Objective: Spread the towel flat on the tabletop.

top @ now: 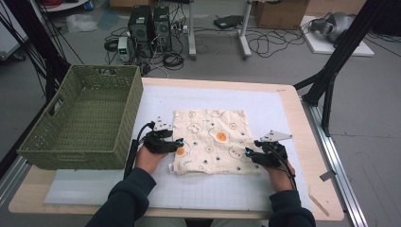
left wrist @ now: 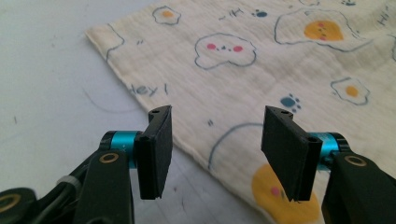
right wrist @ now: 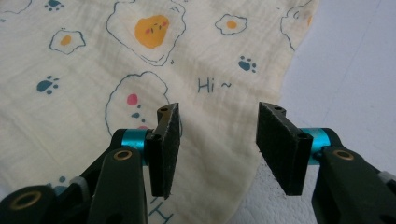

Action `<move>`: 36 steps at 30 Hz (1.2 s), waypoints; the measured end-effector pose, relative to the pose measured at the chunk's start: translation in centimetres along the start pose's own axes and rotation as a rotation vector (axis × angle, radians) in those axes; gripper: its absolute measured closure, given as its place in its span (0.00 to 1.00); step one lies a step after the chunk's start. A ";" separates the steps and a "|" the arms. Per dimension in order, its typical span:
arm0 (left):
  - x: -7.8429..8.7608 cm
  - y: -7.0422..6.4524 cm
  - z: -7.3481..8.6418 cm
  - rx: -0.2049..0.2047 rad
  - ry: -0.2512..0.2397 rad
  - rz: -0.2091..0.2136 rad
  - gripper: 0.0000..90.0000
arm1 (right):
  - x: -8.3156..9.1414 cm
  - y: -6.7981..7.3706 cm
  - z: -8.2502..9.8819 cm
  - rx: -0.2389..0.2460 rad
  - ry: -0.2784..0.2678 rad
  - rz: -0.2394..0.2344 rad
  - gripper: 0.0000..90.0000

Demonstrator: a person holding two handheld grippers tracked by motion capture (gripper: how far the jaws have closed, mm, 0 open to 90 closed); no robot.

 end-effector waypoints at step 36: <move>3.2 0.7 2.1 0.022 0.034 0.006 0.64 | 0.0 1.2 -0.3 0.014 -0.006 -0.032 0.53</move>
Point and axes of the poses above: each handheld gripper's, and its own axes: x roughly backward along the jaws, z roughly out of its underside, y roughly to its left, the point moved 4 cm from there along -x, roughly forward along the jaws, and after that the axes turned 4 degrees about -z, right-handed, at the moved point
